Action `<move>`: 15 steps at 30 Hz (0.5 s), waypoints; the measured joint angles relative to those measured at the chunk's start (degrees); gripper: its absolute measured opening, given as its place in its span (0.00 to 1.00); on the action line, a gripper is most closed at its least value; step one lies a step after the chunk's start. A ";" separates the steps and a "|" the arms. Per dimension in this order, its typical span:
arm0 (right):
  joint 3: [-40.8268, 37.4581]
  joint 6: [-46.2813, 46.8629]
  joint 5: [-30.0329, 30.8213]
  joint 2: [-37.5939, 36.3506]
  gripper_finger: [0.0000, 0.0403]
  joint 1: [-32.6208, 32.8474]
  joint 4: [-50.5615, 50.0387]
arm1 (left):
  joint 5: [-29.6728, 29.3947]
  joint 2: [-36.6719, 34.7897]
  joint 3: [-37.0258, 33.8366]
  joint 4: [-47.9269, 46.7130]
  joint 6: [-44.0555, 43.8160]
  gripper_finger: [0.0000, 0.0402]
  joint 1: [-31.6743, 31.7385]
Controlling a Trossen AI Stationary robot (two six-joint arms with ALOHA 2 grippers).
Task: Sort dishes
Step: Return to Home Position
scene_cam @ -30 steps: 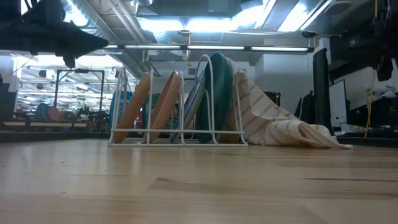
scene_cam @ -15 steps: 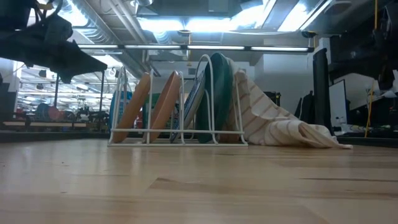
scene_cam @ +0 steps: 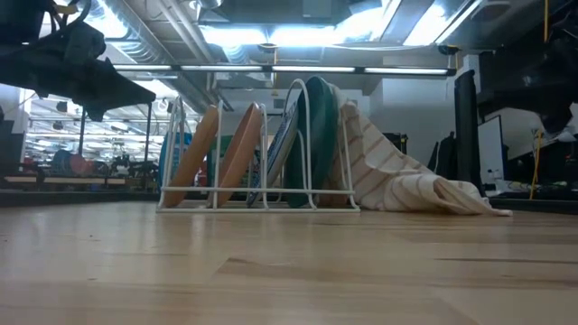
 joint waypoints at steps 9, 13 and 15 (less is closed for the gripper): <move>-0.08 -0.01 -20.26 0.01 0.25 0.00 0.99 | -0.02 -0.02 -0.02 -0.05 -0.01 0.00 0.00; -0.11 -0.01 -25.34 -0.01 0.25 0.00 1.33 | -0.06 -0.02 -0.03 -0.04 -0.01 0.00 0.00; -0.11 -0.01 -26.20 0.00 0.25 0.00 1.34 | -0.04 -0.02 -0.04 -0.07 -0.01 0.00 0.00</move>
